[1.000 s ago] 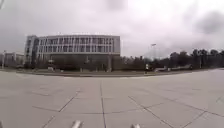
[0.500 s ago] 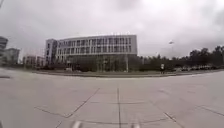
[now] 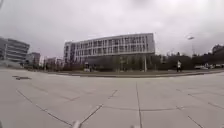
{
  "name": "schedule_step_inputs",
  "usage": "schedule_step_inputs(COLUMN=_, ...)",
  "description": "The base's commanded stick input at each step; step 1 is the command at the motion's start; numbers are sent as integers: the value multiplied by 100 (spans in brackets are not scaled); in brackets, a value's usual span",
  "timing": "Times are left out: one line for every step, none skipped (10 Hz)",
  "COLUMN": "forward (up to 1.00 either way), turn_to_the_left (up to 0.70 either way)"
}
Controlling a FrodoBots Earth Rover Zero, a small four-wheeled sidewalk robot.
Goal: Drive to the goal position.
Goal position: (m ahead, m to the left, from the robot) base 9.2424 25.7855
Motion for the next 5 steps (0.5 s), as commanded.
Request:
schedule_step_inputs(forward=70, turn_to_the_left=35)
schedule_step_inputs(forward=70, turn_to_the_left=35)
schedule_step_inputs(forward=70, turn_to_the_left=35)
schedule_step_inputs(forward=70, turn_to_the_left=35)
schedule_step_inputs(forward=70, turn_to_the_left=35)
